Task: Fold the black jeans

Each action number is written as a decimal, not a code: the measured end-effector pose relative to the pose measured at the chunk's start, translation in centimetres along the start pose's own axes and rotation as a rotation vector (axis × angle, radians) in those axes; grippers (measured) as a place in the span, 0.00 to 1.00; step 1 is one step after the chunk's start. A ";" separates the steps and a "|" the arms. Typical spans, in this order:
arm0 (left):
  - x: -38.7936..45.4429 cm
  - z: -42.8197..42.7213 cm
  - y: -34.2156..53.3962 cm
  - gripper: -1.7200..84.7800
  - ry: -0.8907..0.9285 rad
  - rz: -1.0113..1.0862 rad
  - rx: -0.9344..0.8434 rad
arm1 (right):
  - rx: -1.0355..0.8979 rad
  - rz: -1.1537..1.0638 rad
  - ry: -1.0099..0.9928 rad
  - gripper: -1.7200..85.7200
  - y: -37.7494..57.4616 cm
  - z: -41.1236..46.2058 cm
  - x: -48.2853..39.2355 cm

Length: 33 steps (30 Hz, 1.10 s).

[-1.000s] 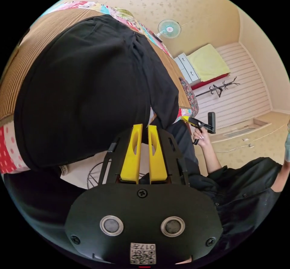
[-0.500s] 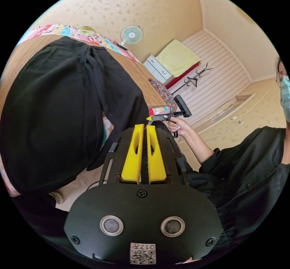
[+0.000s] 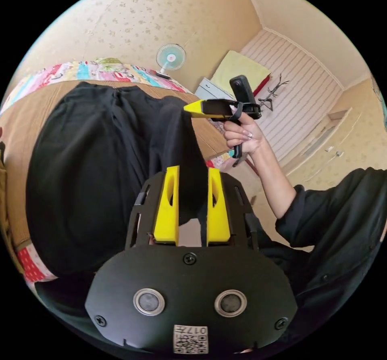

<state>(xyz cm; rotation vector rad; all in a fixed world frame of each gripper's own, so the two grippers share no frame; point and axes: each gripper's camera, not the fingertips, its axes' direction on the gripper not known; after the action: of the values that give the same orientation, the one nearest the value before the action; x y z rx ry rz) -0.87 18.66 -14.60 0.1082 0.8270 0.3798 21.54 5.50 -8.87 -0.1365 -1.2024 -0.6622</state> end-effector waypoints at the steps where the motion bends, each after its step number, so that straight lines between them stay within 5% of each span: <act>1: -1.2 0.7 -0.6 0.16 -0.038 -0.051 -0.004 | 0.002 0.000 -0.026 0.04 -1.5 1.2 1.1; 8: -7.9 7.1 0.3 0.08 -0.075 -0.233 -0.098 | -0.203 0.019 0.120 0.06 -2.6 7.5 4.3; 16: -7.2 7.0 0.4 0.08 -0.110 -0.208 -0.073 | -0.109 0.050 0.452 0.13 7.6 -0.2 3.0; 25: -8.1 6.3 0.3 0.08 -0.078 -0.232 -0.075 | -0.133 0.281 0.422 0.12 13.4 0.3 5.0; 33: -8.0 -2.4 0.3 0.16 0.028 -0.270 -0.025 | -0.013 0.110 0.120 0.05 14.3 -0.1 -3.1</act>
<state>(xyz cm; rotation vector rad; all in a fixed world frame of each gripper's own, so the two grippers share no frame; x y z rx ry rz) -7.65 15.83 -10.59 -0.0328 0.8516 0.1379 28.78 18.20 -8.24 -0.1699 -1.0677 -0.5744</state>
